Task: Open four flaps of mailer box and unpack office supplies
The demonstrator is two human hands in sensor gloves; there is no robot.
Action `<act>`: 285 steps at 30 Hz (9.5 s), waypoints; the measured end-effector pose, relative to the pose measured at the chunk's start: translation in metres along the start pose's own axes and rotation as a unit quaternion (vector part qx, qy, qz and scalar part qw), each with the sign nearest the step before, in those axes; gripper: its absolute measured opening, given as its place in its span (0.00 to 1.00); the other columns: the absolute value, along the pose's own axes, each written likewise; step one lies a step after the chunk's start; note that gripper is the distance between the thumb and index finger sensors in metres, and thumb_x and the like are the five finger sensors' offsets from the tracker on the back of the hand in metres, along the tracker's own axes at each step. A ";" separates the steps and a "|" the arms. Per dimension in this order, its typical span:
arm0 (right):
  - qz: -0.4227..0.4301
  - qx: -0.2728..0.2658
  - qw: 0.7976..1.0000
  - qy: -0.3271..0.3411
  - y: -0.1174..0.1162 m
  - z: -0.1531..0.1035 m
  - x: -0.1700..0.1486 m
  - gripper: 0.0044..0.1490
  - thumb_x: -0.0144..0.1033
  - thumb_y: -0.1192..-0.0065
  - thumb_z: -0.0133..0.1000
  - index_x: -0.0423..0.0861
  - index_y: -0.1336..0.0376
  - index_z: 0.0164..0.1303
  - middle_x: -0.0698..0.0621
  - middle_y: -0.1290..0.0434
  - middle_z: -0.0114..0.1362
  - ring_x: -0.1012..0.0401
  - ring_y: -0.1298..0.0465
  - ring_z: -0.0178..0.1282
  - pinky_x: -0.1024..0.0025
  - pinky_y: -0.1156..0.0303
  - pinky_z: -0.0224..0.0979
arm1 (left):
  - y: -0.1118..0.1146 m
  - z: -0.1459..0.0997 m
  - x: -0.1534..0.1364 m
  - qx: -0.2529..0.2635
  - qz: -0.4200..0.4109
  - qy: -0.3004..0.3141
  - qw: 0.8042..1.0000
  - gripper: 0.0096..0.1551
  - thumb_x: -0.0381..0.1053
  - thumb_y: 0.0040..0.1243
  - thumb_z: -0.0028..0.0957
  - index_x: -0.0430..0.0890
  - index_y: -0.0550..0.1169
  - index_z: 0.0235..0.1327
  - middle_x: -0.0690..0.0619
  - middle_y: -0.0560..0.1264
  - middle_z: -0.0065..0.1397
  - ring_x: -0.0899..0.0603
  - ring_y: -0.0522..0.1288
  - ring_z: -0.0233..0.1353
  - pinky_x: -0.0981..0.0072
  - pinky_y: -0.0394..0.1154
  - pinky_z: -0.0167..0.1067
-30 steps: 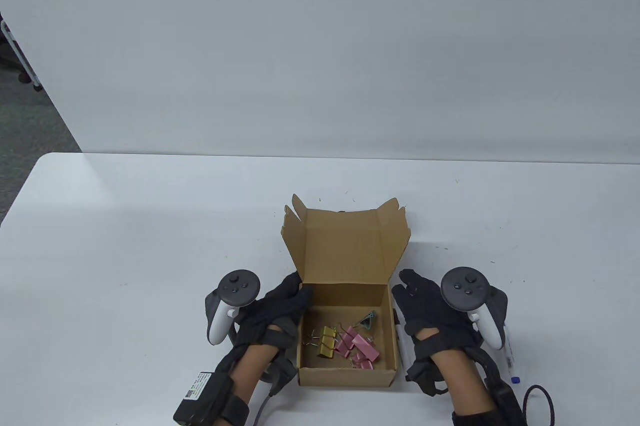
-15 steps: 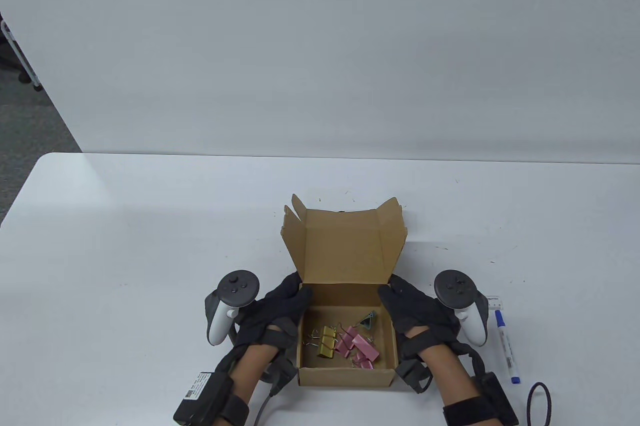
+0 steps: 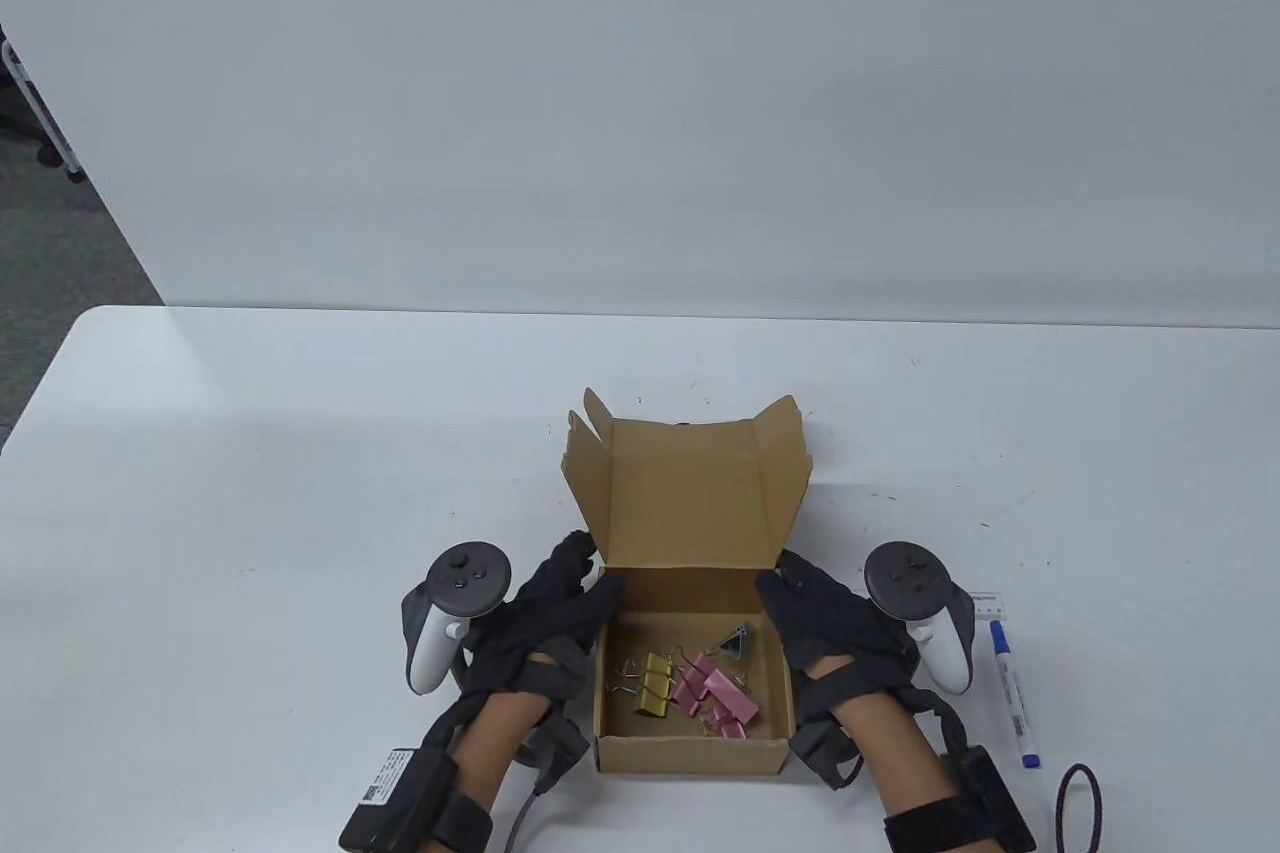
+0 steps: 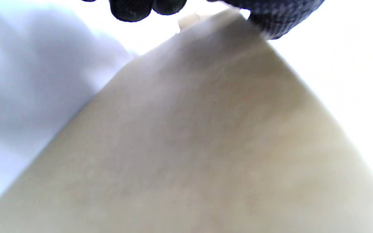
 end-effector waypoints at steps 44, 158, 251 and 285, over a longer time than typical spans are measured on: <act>-0.025 -0.003 1.000 0.007 0.001 0.001 0.000 0.37 0.48 0.48 0.71 0.39 0.49 0.83 0.37 0.42 0.83 0.34 0.40 0.78 0.30 0.51 0.76 | 0.165 -0.004 0.130 -0.134 0.639 0.147 0.743 0.22 0.56 0.70 0.65 0.59 0.77 0.71 0.50 0.75 0.78 0.34 0.75 0.77 0.32 0.62 0.75; -0.013 -0.004 1.000 0.006 0.001 -0.002 -0.002 0.38 0.51 0.48 0.70 0.40 0.48 0.83 0.37 0.42 0.83 0.34 0.39 0.77 0.31 0.50 0.75 | -0.142 -0.059 -0.030 0.134 0.519 -0.093 0.839 0.20 0.56 0.69 0.66 0.56 0.80 0.69 0.50 0.79 0.77 0.35 0.76 0.76 0.32 0.63 0.75; -0.013 0.005 1.000 0.001 0.000 -0.001 -0.002 0.39 0.51 0.48 0.70 0.40 0.49 0.84 0.36 0.43 0.83 0.34 0.39 0.77 0.31 0.50 0.75 | 0.126 0.027 0.117 -0.133 0.517 0.027 0.845 0.39 0.59 0.69 0.64 0.53 0.64 0.85 0.44 0.71 0.84 0.32 0.72 0.79 0.31 0.63 0.74; -0.011 0.006 1.000 0.000 0.001 0.000 -0.002 0.39 0.51 0.48 0.70 0.40 0.49 0.84 0.36 0.43 0.83 0.34 0.39 0.77 0.30 0.50 0.75 | 0.154 0.039 0.112 -0.162 0.538 -0.010 0.827 0.36 0.51 0.60 0.71 0.55 0.58 0.88 0.43 0.69 0.86 0.31 0.70 0.80 0.29 0.58 0.76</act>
Point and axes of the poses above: the tracker on the back of each hand, its own x axis roughly to the thumb side, its own z axis roughly from the wrist to the fingertips, y = z × x, the point moved 4 cm from there along z, roughly from the wrist to the fingertips
